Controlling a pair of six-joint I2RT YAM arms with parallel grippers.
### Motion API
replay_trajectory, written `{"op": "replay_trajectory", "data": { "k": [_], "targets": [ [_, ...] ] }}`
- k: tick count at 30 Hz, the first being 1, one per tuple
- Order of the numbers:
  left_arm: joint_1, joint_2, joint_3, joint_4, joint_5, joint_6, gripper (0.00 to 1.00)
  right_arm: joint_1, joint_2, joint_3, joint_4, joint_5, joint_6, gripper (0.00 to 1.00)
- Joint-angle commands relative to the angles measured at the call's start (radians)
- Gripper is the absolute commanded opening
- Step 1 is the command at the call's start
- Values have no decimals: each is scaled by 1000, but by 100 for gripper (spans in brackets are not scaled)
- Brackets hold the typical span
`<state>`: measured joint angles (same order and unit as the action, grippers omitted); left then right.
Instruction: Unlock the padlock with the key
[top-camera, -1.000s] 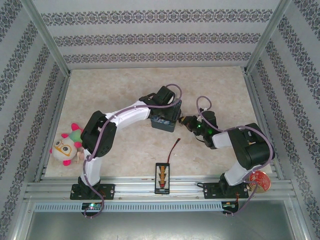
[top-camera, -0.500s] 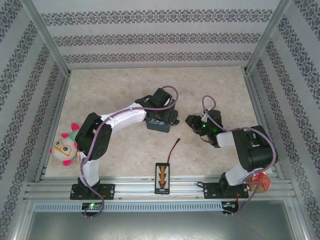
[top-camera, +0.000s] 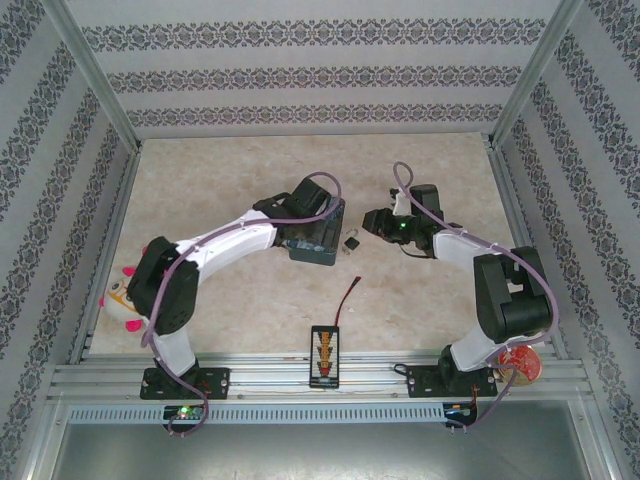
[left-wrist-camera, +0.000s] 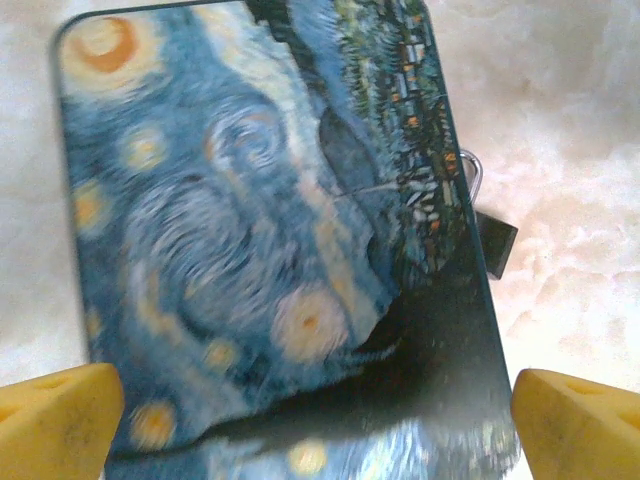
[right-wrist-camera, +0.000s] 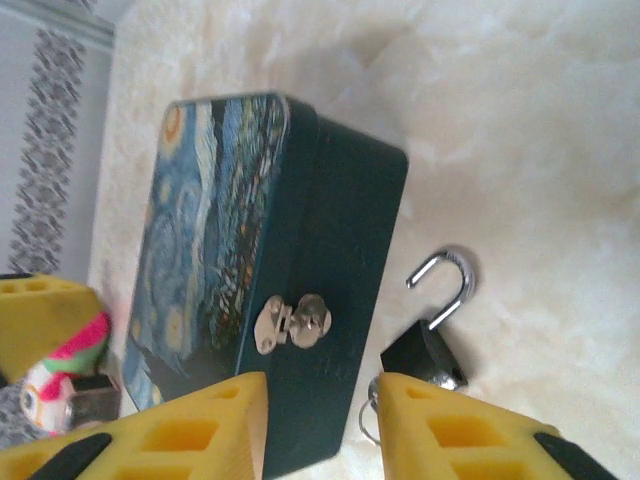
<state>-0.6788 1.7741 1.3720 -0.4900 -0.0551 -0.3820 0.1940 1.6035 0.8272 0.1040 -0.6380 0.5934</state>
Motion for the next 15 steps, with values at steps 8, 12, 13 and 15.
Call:
{"op": "replay_trajectory", "data": {
  "k": [8, 12, 13, 15],
  "targets": [
    [13, -224, -143, -9, -1, -249, 99, -1, 127, 320, -213, -77, -161, 45],
    [8, -278, -247, -12, 34, -372, 99, 6, 247, 541, -355, -71, -264, 50],
    [6, -294, -278, 5, 51, -394, 99, 8, 278, 588, -387, -69, -290, 50],
    [2, -325, -340, 65, 97, -445, 99, 14, 346, 688, -451, -65, -335, 51]
  ]
}}
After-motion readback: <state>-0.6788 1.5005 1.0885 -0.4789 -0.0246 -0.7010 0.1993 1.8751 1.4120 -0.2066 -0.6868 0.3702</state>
